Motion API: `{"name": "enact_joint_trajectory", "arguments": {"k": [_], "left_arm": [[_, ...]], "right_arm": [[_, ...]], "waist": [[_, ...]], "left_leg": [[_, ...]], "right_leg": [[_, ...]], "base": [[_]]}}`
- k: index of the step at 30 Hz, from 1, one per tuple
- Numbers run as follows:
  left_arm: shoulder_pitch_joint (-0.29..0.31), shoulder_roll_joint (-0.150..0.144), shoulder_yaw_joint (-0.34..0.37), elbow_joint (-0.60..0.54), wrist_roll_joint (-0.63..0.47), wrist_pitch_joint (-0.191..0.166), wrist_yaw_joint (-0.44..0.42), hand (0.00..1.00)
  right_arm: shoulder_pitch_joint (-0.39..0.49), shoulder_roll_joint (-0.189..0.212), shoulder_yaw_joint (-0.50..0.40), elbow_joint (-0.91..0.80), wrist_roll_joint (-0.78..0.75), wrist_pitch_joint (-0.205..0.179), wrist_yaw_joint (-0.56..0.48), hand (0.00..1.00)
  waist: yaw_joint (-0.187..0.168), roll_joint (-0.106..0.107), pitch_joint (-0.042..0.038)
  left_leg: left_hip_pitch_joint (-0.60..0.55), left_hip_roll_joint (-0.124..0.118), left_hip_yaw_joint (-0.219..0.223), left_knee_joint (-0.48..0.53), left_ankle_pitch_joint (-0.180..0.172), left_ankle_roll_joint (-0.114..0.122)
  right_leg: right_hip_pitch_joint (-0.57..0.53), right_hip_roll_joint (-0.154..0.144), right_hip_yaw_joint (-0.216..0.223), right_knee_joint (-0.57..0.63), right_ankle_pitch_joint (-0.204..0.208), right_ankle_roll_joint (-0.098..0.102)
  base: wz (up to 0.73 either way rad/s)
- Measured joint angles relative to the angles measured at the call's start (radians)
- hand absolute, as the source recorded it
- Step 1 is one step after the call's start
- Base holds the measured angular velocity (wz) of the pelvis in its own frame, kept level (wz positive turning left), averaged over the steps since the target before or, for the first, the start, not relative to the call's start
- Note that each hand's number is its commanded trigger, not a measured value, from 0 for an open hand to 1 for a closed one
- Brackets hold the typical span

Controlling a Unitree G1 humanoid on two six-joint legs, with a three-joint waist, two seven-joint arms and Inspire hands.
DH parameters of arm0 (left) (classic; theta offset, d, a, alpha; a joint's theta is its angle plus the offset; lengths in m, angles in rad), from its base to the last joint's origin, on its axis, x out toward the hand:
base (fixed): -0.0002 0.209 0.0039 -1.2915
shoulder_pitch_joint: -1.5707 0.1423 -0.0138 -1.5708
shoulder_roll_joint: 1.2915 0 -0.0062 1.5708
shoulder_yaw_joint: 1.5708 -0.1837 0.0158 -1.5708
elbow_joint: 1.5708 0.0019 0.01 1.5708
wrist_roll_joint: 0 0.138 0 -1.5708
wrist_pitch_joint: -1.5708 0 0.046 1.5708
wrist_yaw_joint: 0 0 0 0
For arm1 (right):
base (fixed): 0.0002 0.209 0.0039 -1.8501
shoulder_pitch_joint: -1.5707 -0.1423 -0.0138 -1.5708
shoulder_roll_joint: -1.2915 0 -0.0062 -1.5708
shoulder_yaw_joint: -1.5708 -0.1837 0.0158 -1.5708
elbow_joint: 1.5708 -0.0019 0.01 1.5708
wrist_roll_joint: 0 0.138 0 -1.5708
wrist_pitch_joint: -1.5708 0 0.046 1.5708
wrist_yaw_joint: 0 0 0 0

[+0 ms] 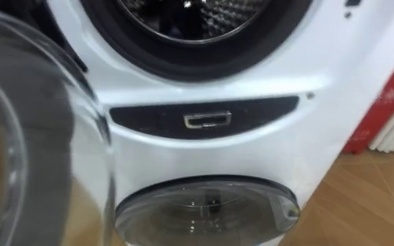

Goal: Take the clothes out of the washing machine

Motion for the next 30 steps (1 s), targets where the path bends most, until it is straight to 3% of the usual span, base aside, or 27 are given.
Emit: {"name": "enact_joint_trajectory", "arguments": {"k": [4, 9, 12, 20, 24, 30], "left_arm": [[0.003, -0.003, 0.025, 0.012, 0.003, 0.004, -0.001, 0.00], [0.022, -0.008, 0.058, 0.014, 0.009, 0.004, 0.000, 0.00], [0.034, -0.011, 0.086, 0.022, 0.046, 0.002, 0.000, 0.00], [0.063, -0.008, 0.114, 0.056, 0.207, 0.008, 0.010, 0.00], [0.087, -0.007, 0.132, 0.063, 0.308, 0.051, 0.010, 0.00], [0.120, -0.014, 0.189, 0.063, 0.340, 0.103, 0.003, 0.00]], "right_arm": [[0.016, 0.020, 0.003, 0.027, 0.036, 0.025, 0.068, 0.00], [0.022, 0.037, 0.003, 0.030, 0.041, 0.026, 0.120, 0.00], [0.020, 0.050, 0.003, 0.033, 0.027, 0.028, 0.138, 0.00], [0.021, 0.060, -0.031, 0.057, 0.018, 0.045, 0.164, 0.00], [0.021, 0.060, -0.037, 0.061, 0.017, 0.046, 0.197, 0.00], [0.027, 0.060, -0.039, 0.120, 0.023, 0.049, 0.233, 0.00]], "waist": [[0.015, -0.008, 0.0035], [0.015, -0.018, 0.0090], [0.017, -0.028, 0.0069], [0.018, -0.016, 0.0120], [0.018, -0.014, 0.0133], [0.033, -0.014, 0.0079]], "left_leg": [[0.031, 0.000, -0.025, -0.002, 0.000, 0.000], [0.049, -0.003, -0.060, -0.003, 0.000, 0.000], [0.049, -0.005, -0.080, -0.003, 0.000, 0.000], [0.090, -0.012, -0.111, -0.007, -0.014, 0.007], [0.110, -0.008, -0.114, -0.005, -0.023, 0.007], [0.136, 0.003, -0.110, 0.008, -0.033, 0.002]], "right_leg": [[0.049, -0.005, -0.023, -0.014, -0.015, 0.003], [0.074, -0.011, -0.042, -0.015, -0.025, 0.006], [0.077, -0.013, -0.048, -0.013, -0.028, 0.006], [0.115, -0.022, -0.067, 0.023, -0.057, 0.016], [0.140, -0.019, -0.067, 0.020, -0.057, 0.016], [0.168, -0.013, -0.077, 0.021, -0.064, 0.010]], "base": [[0.22], [0.15], [0.14], [0.10], [0.00], [0.00]]}}
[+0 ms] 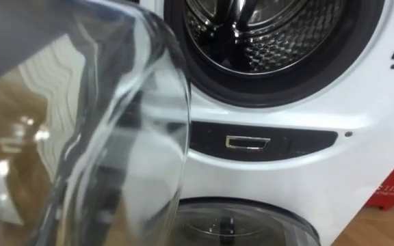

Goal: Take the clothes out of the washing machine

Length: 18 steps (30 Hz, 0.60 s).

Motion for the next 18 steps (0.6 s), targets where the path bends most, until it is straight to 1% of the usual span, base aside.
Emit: {"name": "enact_joint_trajectory", "arguments": {"k": [1, 2, 3, 4, 5, 6, 7, 8, 9, 10, 11, 12, 13, 14, 15, 16, 17, 18], "left_arm": [[0.001, -0.002, 0.012, 0.000, 0.007, 0.009, 0.000, 0.00], [0.001, -0.004, 0.017, -0.001, 0.013, 0.014, 0.000, 0.00], [0.002, -0.005, 0.019, -0.002, 0.023, 0.017, 0.000, 0.00], [0.005, -0.008, 0.032, -0.004, 0.042, 0.018, -0.002, 0.00], [0.006, -0.009, 0.041, -0.005, 0.051, 0.018, -0.002, 0.00], [0.001, -0.013, 0.056, -0.011, 0.052, 0.020, -0.002, 0.00], [0.002, -0.015, 0.056, -0.017, 0.052, 0.021, -0.002, 0.00], [0.005, -0.020, 0.056, -0.031, 0.052, 0.027, -0.002, 0.00], [0.004, -0.024, 0.057, -0.033, 0.051, 0.037, -0.003, 0.00], [0.004, -0.026, 0.057, -0.033, 0.050, 0.043, -0.003, 0.00], [0.003, -0.026, 0.057, -0.033, 0.050, 0.044, -0.002, 0.00], [-0.004, -0.024, 0.057, -0.034, 0.050, 0.045, 0.000, 0.00], [-0.010, -0.024, 0.056, -0.035, 0.048, 0.045, 0.000, 0.00], [-0.022, -0.024, 0.052, -0.039, 0.040, 0.045, 0.000, 0.00], [-0.036, -0.024, 0.052, -0.045, 0.031, 0.045, 0.000, 0.00], [-0.053, -0.023, 0.051, -0.054, 0.011, 0.044, 0.001, 0.00], [-0.061, -0.023, 0.050, -0.062, -0.002, 0.043, 0.001, 0.00], [-0.085, -0.023, 0.035, -0.074, -0.030, 0.037, 0.004, 0.00]], "right_arm": [[0.001, 0.000, 0.000, 0.012, -0.006, 0.007, 0.005, 0.00], [0.001, 0.000, -0.001, 0.012, -0.016, 0.015, 0.006, 0.00], [-0.001, 0.000, -0.002, 0.011, -0.044, 0.026, 0.009, 0.00], [-0.001, 0.001, -0.001, 0.012, -0.067, 0.033, 0.015, 0.00], [-0.002, 0.001, -0.001, 0.012, -0.083, 0.037, 0.017, 0.00], [-0.003, 0.000, -0.004, 0.012, -0.114, 0.042, 0.019, 0.00], [-0.005, -0.001, -0.011, 0.012, -0.133, 0.042, 0.019, 0.00], [-0.014, -0.002, -0.027, 0.017, -0.160, 0.047, 0.018, 0.00], [-0.028, -0.005, -0.032, 0.027, -0.179, 0.053, 0.017, 0.00], [-0.036, -0.010, -0.034, 0.041, -0.196, 0.056, 0.016, 0.00], [-0.036, -0.010, -0.038, 0.046, -0.205, 0.059, 0.017, 0.00], [-0.035, -0.011, -0.041, 0.055, -0.232, 0.064, 0.018, 0.00], [-0.034, -0.014, -0.041, 0.056, -0.241, 0.065, 0.019, 0.00], [-0.035, -0.018, -0.049, 0.057, -0.248, 0.071, 0.018, 0.00], [-0.037, -0.020, -0.062, 0.057, -0.251, 0.072, 0.013, 0.00], [-0.041, -0.022, -0.069, 0.056, -0.255, 0.074, 0.011, 0.00], [-0.047, -0.024, -0.069, 0.055, -0.261, 0.073, 0.010, 0.00], [-0.057, -0.028, -0.068, 0.053, -0.266, 0.072, 0.004, 0.00]], "waist": [[0.008, 0.001, -0.0020], [0.010, 0.001, -0.0017], [0.011, 0.000, -0.0008], [0.014, -0.001, -0.0031], [0.018, -0.004, -0.0030], [0.026, -0.012, -0.0043], [0.033, -0.012, -0.0048], [0.040, -0.015, -0.0039], [0.039, -0.016, -0.0042], [0.038, -0.008, -0.0025], [0.034, -0.004, -0.0033], [0.026, -0.006, -0.0021], [0.023, -0.006, -0.0013], [0.014, -0.005, -0.0007], [0.007, 0.001, 0.0017], [0.008, 0.003, 0.0019], [0.006, 0.006, 0.0036], [0.002, 0.012, 0.0046]], "left_leg": [[0.001, 0.004, 0.003, 0.012, -0.008, -0.004], [-0.003, 0.007, 0.006, 0.026, -0.015, -0.005], [-0.012, 0.016, 0.007, 0.064, -0.035, -0.010], [-0.030, 0.025, 0.007, 0.130, -0.058, -0.019], [-0.054, 0.029, 0.006, 0.184, -0.065, -0.024], [-0.126, 0.040, 0.001, 0.339, -0.069, -0.031], [-0.167, 0.049, -0.007, 0.423, -0.063, -0.034], [-0.245, 0.059, -0.036, 0.571, -0.027, -0.038], [-0.304, 0.068, -0.072, 0.697, 0.027, -0.036], [-0.344, 0.087, -0.091, 0.843, 0.091, -0.033], [-0.354, 0.097, -0.098, 0.906, 0.107, -0.037], [-0.352, 0.112, -0.116, 0.993, 0.127, -0.055], [-0.342, 0.117, -0.127, 1.012, 0.134, -0.066], [-0.302, 0.123, -0.146, 0.997, 0.144, -0.081], [-0.253, 0.126, -0.163, 0.948, 0.142, -0.085], [-0.197, 0.124, -0.173, 0.873, 0.140, -0.086], [-0.174, 0.124, -0.182, 0.832, 0.136, -0.089], [-0.134, 0.120, -0.189, 0.741, 0.116, -0.108]], "right_leg": [[0.001, 0.004, -0.010, 0.008, -0.007, -0.004], [-0.003, 0.008, -0.013, 0.020, -0.015, -0.007], [-0.017, 0.009, -0.013, 0.041, -0.034, -0.012], [-0.026, 0.008, -0.013, 0.072, -0.054, -0.022], [-0.033, 0.008, -0.013, 0.091, -0.063, -0.026], [-0.052, 0.003, -0.010, 0.122, -0.073, -0.032], [-0.061, 0.002, -0.011, 0.134, -0.077, -0.037], [-0.074, 0.000, -0.013, 0.160, -0.084, -0.047], [-0.076, -0.001, -0.026, 0.168, -0.089, -0.056], [-0.072, 0.007, -0.031, 0.176, -0.096, -0.070], [-0.072, 0.009, -0.031, 0.181, -0.100, -0.076], [-0.075, 0.008, -0.032, 0.194, -0.099, -0.074], [-0.079, 0.008, -0.033, 0.198, -0.099, -0.074], [-0.092, 0.010, -0.033, 0.206, -0.099, -0.074], [-0.110, 0.013, -0.036, 0.219, -0.098, -0.074], [-0.140, 0.015, -0.038, 0.237, -0.098, -0.075], [-0.157, 0.015, -0.041, 0.247, -0.096, -0.075], [-0.192, 0.014, -0.053, 0.256, -0.086, -0.073]], "base": [[-0.04], [-0.06], [-0.05], [-0.05], [-0.14], [-0.19], [-0.34], [-0.39], [-0.49], [-0.37], [-0.19], [0.00], [0.03], [0.00], [0.00], [0.00], [0.07], [0.21]]}}
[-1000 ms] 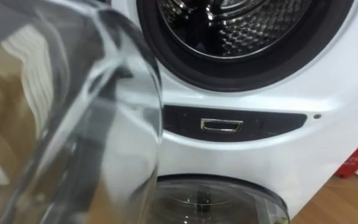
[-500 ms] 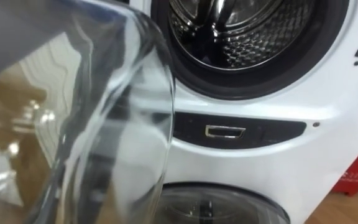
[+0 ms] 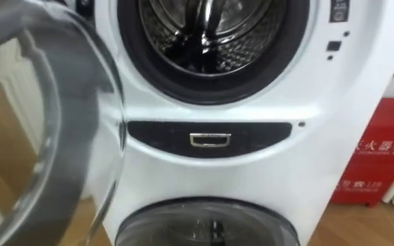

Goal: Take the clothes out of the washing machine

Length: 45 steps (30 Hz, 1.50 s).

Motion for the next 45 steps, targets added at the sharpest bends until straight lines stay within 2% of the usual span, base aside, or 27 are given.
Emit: {"name": "enact_joint_trajectory", "arguments": {"k": [2, 3, 4, 6, 7, 8, 10, 11, 12, 13, 14, 15, 16, 17, 18, 19, 20, 21, 22, 24, 25, 26, 27, 32, 36, 41, 45], "left_arm": [[-0.038, 0.000, -0.023, -0.005, -0.017, -0.006, 0.004, 0.00], [-0.067, 0.000, -0.030, -0.005, -0.017, -0.007, 0.005, 0.00], [-0.090, 0.000, -0.034, -0.006, -0.017, -0.012, 0.006, 0.00], [-0.109, -0.001, -0.041, -0.002, -0.032, -0.022, 0.008, 0.00], [-0.120, 0.000, -0.056, 0.003, -0.038, -0.028, 0.008, 0.00], [-0.125, -0.001, -0.064, 0.008, -0.036, -0.028, 0.008, 0.00], [-0.123, -0.001, -0.072, 0.012, -0.054, -0.032, 0.008, 0.00], [-0.115, 0.001, -0.072, 0.014, -0.058, -0.034, 0.011, 0.00], [-0.098, 0.004, -0.073, 0.028, -0.092, -0.034, 0.018, 0.00], [-0.086, 0.004, -0.073, 0.038, -0.121, -0.028, 0.020, 0.00], [-0.075, 0.005, -0.072, 0.038, -0.126, -0.029, 0.023, 0.00], [-0.063, 0.009, -0.072, 0.041, -0.126, -0.030, 0.025, 0.00], [-0.067, 0.009, -0.072, 0.044, -0.125, -0.032, 0.026, 0.00], [-0.067, 0.008, -0.072, 0.044, -0.126, -0.039, 0.026, 0.00], [-0.057, 0.004, -0.069, 0.044, -0.118, -0.051, 0.025, 0.00], [-0.051, 0.004, -0.066, 0.043, -0.116, -0.052, 0.025, 0.00], [-0.044, 0.004, -0.057, 0.042, -0.117, -0.052, 0.026, 0.00], [-0.030, 0.000, -0.042, 0.036, -0.118, -0.052, 0.027, 0.00], [-0.023, -0.003, -0.036, 0.035, -0.117, -0.053, 0.025, 0.00], [-0.023, -0.002, 0.011, 0.034, -0.116, -0.055, 0.026, 0.00], [-0.024, 0.001, 0.033, 0.032, -0.118, -0.064, 0.034, 0.00], [-0.025, 0.001, 0.043, 0.032, -0.119, -0.070, 0.040, 0.00], [-0.027, -0.003, 0.047, 0.029, -0.122, -0.076, 0.047, 0.00], [-0.033, -0.003, 0.038, 0.025, -0.148, -0.108, 0.043, 0.00], [-0.010, -0.003, 0.037, 0.026, -0.190, -0.121, 0.044, 0.00], [0.042, -0.012, 0.060, 0.036, -0.210, -0.122, 0.049, 0.00], [0.050, -0.015, 0.063, 0.057, -0.351, -0.130, 0.072, 0.00]], "right_arm": [[-0.028, 0.002, -0.002, 0.001, 0.001, -0.001, -0.011, 0.00], [-0.051, 0.007, -0.001, 0.001, 0.001, -0.009, -0.021, 0.00], [-0.073, 0.013, -0.001, -0.002, 0.006, -0.018, -0.026, 0.00], [-0.099, 0.019, -0.001, -0.019, 0.016, -0.026, -0.030, 0.00], [-0.107, 0.020, 0.000, -0.029, 0.026, -0.034, -0.033, 0.00], [-0.109, 0.020, 0.000, -0.031, 0.027, -0.035, -0.033, 0.00], [-0.109, 0.021, 0.000, -0.047, 0.010, -0.032, -0.032, 0.00], [-0.106, 0.021, 0.000, -0.056, -0.001, -0.032, -0.031, 0.00], [-0.106, 0.019, 0.000, -0.073, -0.006, -0.030, -0.032, 0.00], [-0.091, 0.017, -0.001, -0.086, -0.008, -0.024, -0.031, 0.00], [-0.083, 0.017, -0.001, -0.086, -0.008, -0.019, -0.030, 0.00], [-0.073, 0.016, -0.001, -0.087, -0.008, -0.011, -0.029, 0.00], [-0.066, 0.009, -0.002, -0.088, -0.006, -0.010, -0.029, 0.00], [-0.063, 0.005, -0.002, -0.087, -0.006, -0.010, -0.029, 0.00], [-0.058, 0.002, -0.002, -0.087, -0.004, -0.012, -0.029, 0.00], [-0.057, 0.002, -0.002, -0.087, 0.000, -0.016, -0.029, 0.00], [-0.051, 0.002, -0.001, -0.084, 0.017, -0.033, -0.029, 0.00], [-0.052, 0.004, 0.004, -0.081, 0.034, -0.039, -0.028, 0.00], [-0.054, 0.008, 0.014, -0.082, 0.034, -0.040, -0.029, 0.00], [-0.066, 0.027, 0.032, -0.088, 0.024, -0.041, -0.022, 0.00], [-0.069, 0.035, 0.042, -0.104, 0.013, -0.043, -0.016, 0.00], [-0.068, 0.038, 0.045, -0.111, 0.013, -0.046, -0.010, 0.00], [-0.065, 0.037, 0.048, -0.113, 0.007, -0.045, -0.005, 0.00], [-0.053, 0.039, 0.051, -0.116, 0.004, -0.044, 0.006, 0.00], [-0.050, 0.037, 0.048, -0.120, -0.007, -0.046, 0.009, 0.00], [-0.012, 0.031, 0.032, -0.120, -0.012, -0.054, 0.012, 0.00], [0.006, 0.026, 0.029, -0.115, 0.016, -0.068, -0.003, 0.00]], "waist": [[-0.003, 0.012, 0.0002], [-0.007, 0.013, 0.0013], [-0.012, 0.014, 0.0010], [-0.019, 0.017, 0.0009], [-0.024, 0.015, 0.0015], [-0.026, 0.011, 0.0010], [-0.027, -0.015, -0.0044], [-0.025, -0.021, -0.0059], [-0.025, -0.019, 0.0009], [-0.038, -0.004, 0.0093], [-0.040, -0.003, 0.0093], [-0.044, -0.008, 0.0047], [-0.049, -0.011, 0.0009], [-0.049, -0.018, 0.0009], [-0.044, -0.030, -0.0057], [-0.038, -0.039, -0.0118], [-0.020, -0.058, -0.0193], [0.013, -0.059, -0.0154], [0.042, -0.045, -0.0161], [0.066, -0.056, -0.0183], [0.067, -0.065, -0.0196], [0.068, -0.076, -0.0146], [0.071, -0.079, -0.0070], [0.064, -0.089, -0.0094], [0.063, -0.077, -0.0108], [0.061, -0.056, -0.0096], [0.051, -0.035, -0.0048]], "left_leg": [[0.063, -0.003, -0.004, -0.157, -0.089, -0.018], [0.094, -0.007, -0.020, -0.262, -0.172, -0.027], [0.106, -0.014, -0.048, -0.349, -0.231, -0.018], [0.127, -0.022, -0.048, -0.480, -0.294, 0.001], [0.124, -0.042, -0.039, -0.538, -0.314, 0.027], [0.118, -0.054, -0.033, -0.554, -0.317, 0.033], [0.061, -0.116, 0.048, -0.540, -0.299, 0.082], [0.048, -0.133, 0.072, -0.532, -0.291, 0.095], [0.018, -0.138, 0.123, -0.494, -0.288, 0.118], [0.008, -0.133, 0.149, -0.466, -0.290, 0.138], [0.007, -0.134, 0.160, -0.466, -0.283, 0.148], [0.000, -0.122, 0.206, -0.466, -0.268, 0.147], [-0.006, -0.116, 0.248, -0.469, -0.245, 0.142], [-0.010, -0.116, 0.264, -0.472, -0.233, 0.141], [-0.011, -0.117, 0.309, -0.489, -0.208, 0.136], [-0.011, -0.120, 0.331, -0.497, -0.196, 0.131], [-0.011, -0.130, 0.356, -0.494, -0.184, 0.124], [-0.021, -0.139, 0.348, -0.469, -0.176, 0.113], [-0.035, -0.151, 0.288, -0.479, -0.163, 0.118], [-0.065, -0.179, 0.222, -0.529, -0.127, 0.136], [-0.088, -0.178, 0.225, -0.549, -0.111, 0.141], [-0.095, -0.177, 0.237, -0.554, -0.104, 0.143], [-0.098, -0.168, 0.245, -0.562, -0.092, 0.146], [-0.104, -0.142, 0.266, -0.576, -0.076, 0.148], [-0.115, -0.137, 0.252, -0.572, -0.071, 0.151], [-0.097, -0.139, 0.221, -0.568, -0.074, 0.140], [-0.069, -0.156, 0.186, -0.587, -0.075, 0.133]], "right_leg": [[-0.058, -0.001, -0.006, 0.023, 0.020, 0.007], [-0.097, -0.006, -0.016, 0.027, 0.041, 0.010], [-0.133, -0.010, -0.024, 0.021, 0.071, 0.015], [-0.178, -0.025, -0.032, 0.010, 0.116, 0.029], [-0.196, -0.040, -0.029, -0.009, 0.158, 0.042], [-0.199, -0.050, -0.025, -0.027, 0.181, 0.049], [-0.166, -0.085, 0.018, -0.184, 0.329, 0.094], [-0.151, -0.093, 0.035, -0.236, 0.371, 0.111], [-0.148, -0.115, 0.033, -0.204, 0.372, 0.110], [-0.155, -0.130, -0.003, -0.032, 0.268, 0.111], [-0.159, -0.139, -0.008, 0.067, 0.211, 0.115], [-0.156, -0.165, -0.001, 0.235, 0.117, 0.129], [-0.121, -0.198, -0.001, 0.366, 0.036, 0.130], [-0.095, -0.215, 0.000, 0.417, 0.005, 0.132], [-0.027, -0.245, 0.010, 0.474, -0.043, 0.139], [0.006, -0.258, 0.016, 0.477, -0.063, 0.146], [0.067, -0.279, 0.033, 0.445, -0.101, 0.160], [0.092, -0.270, 0.026, 0.370, -0.125, 0.174], [0.108, -0.248, 0.022, 0.296, -0.124, 0.175], [0.128, -0.220, 0.008, 0.144, -0.128, 0.180], [0.145, -0.212, 0.005, 0.049, -0.128, 0.180], [0.157, -0.208, 0.005, 0.001, -0.128, 0.180], [0.168, -0.196, 0.004, -0.051, -0.104, 0.178], [0.192, -0.167, 0.009, -0.151, -0.031, 0.176], [0.198, -0.155, 0.008, -0.182, -0.011, 0.176], [0.240, -0.153, -0.026, -0.205, -0.020, 0.171], [0.291, -0.153, -0.058, -0.232, -0.034, 0.170]], "base": [[0.17], [0.06], [0.05], [0.11], [0.10], [0.08], [-0.06], [-0.27], [-0.05], [0.06], [0.34], [0.54], [0.69], [0.79], [0.56], [0.45], [0.03], [-0.28], [-0.50], [-0.66], [-0.63], [-0.45], [-0.29], [-0.17], [0.07], [0.19], [0.25]]}}
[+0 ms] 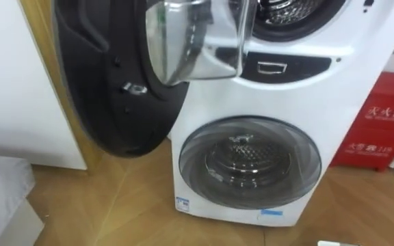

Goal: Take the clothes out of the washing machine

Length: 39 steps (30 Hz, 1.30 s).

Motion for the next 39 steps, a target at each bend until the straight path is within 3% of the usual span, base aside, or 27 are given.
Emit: {"name": "enact_joint_trajectory", "arguments": {"k": [8, 12, 15, 18, 22, 25, 32, 37, 39], "left_arm": [[-0.016, 0.012, 0.139, -0.125, -0.014, -0.025, 0.051, 0.00], [-0.063, 0.043, 0.198, -0.304, -0.052, -0.057, 0.119, 0.00], [-0.107, 0.065, 0.225, -0.423, -0.051, -0.087, 0.166, 0.00], [-0.143, 0.078, 0.228, -0.584, -0.050, -0.093, 0.216, 0.00], [-0.151, 0.117, 0.255, -0.788, -0.050, -0.101, 0.240, 0.00], [-0.172, 0.147, 0.273, -0.863, -0.051, -0.104, 0.266, 0.00], [-0.232, 0.151, 0.272, -1.038, -0.049, -0.104, 0.258, 0.00], [-0.275, 0.155, 0.239, -1.142, -0.046, -0.104, 0.217, 0.00], [-0.299, 0.171, 0.194, -1.182, -0.042, -0.092, 0.185, 0.00]], "right_arm": [[0.054, -0.004, -0.068, -0.037, -0.036, -0.020, -0.020, 0.00], [0.064, -0.004, -0.099, -0.084, -0.079, -0.028, -0.041, 0.00], [0.081, -0.003, -0.113, -0.126, -0.130, -0.055, -0.062, 0.00], [0.101, -0.002, -0.113, -0.143, -0.143, -0.051, -0.065, 0.00], [0.153, 0.001, -0.115, -0.200, -0.147, -0.051, -0.064, 0.00], [0.171, 0.001, -0.116, -0.203, -0.152, -0.051, -0.061, 0.00], [0.177, 0.001, -0.116, -0.204, -0.174, -0.051, -0.056, 0.00], [0.177, -0.001, -0.114, -0.198, -0.177, -0.027, -0.039, 0.00], [0.171, -0.004, -0.108, -0.197, -0.177, -0.016, -0.018, 0.00]], "waist": [[0.007, 0.024, -0.0001], [0.012, 0.034, 0.0007], [0.010, 0.048, -0.0042], [0.014, 0.059, -0.0077], [0.012, 0.069, -0.0133], [0.008, 0.079, -0.0107], [0.002, 0.102, -0.0069], [-0.019, 0.102, -0.0061], [-0.031, 0.099, -0.0041]], "left_leg": [[0.043, -0.018, -0.032, -0.026, -0.004, -0.008], [0.048, -0.022, -0.048, -0.036, -0.005, -0.009], [0.062, -0.026, -0.051, -0.044, -0.005, -0.009], [0.071, -0.032, -0.058, -0.054, -0.004, -0.008], [0.072, -0.035, -0.059, -0.060, -0.004, -0.008], [0.079, -0.035, -0.061, -0.060, -0.004, -0.008], [0.077, -0.037, -0.063, -0.059, -0.004, -0.008], [0.077, -0.037, -0.067, -0.057, -0.004, -0.008], [0.078, -0.037, -0.065, -0.057, -0.004, -0.008]], "right_leg": [[0.066, -0.005, -0.037, -0.043, -0.008, 0.001], [0.072, -0.005, -0.045, -0.041, -0.009, 0.003], [0.085, -0.007, -0.047, -0.043, -0.009, 0.003], [0.091, -0.010, -0.047, -0.043, -0.009, 0.004], [0.088, -0.012, -0.047, -0.043, -0.011, 0.008], [0.098, -0.012, -0.046, -0.046, -0.011, 0.008], [0.102, -0.011, -0.044, -0.058, -0.010, 0.010], [0.103, -0.011, -0.043, -0.057, -0.010, 0.010], [0.104, -0.011, -0.043, -0.057, -0.010, 0.010]], "base": [[0.14], [0.09], [0.03], [0.05], [-0.03], [0.01], [0.01], [0.01], [-0.02]]}}
